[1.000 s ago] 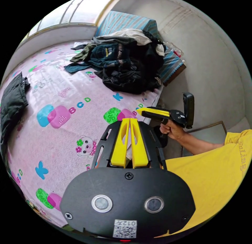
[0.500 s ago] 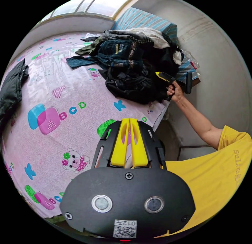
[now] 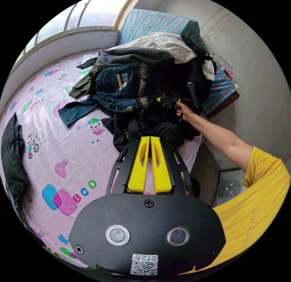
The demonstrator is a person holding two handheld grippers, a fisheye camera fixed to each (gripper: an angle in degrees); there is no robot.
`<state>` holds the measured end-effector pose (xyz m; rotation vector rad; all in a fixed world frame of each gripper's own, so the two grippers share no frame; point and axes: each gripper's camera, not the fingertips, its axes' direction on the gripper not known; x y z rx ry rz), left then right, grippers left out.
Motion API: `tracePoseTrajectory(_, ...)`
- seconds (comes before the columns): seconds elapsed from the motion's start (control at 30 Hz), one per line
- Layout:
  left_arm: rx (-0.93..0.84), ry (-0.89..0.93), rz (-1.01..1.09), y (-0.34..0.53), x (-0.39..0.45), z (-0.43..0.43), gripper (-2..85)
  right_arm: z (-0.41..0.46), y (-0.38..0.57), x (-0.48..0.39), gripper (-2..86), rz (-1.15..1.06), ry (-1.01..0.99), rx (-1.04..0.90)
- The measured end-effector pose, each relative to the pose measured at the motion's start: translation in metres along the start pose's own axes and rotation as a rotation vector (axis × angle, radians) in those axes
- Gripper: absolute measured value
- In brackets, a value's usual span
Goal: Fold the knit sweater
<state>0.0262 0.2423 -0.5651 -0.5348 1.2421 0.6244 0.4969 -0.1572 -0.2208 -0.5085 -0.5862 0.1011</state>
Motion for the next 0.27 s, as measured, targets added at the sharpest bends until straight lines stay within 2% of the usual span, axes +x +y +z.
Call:
tracePoseTrajectory(0.1, -0.035, 0.022, -0.01, -0.068, 0.005, 0.044, 3.9, -0.048, 0.019, -0.028, 5.1, -0.087, 0.04, 0.142)
tracePoseTrajectory(0.27, -0.057, 0.032, 0.061, -0.161, 0.042, 0.106, 8.8, -0.111, 0.058, -0.067, 2.9, -0.206, -0.058, 0.271)
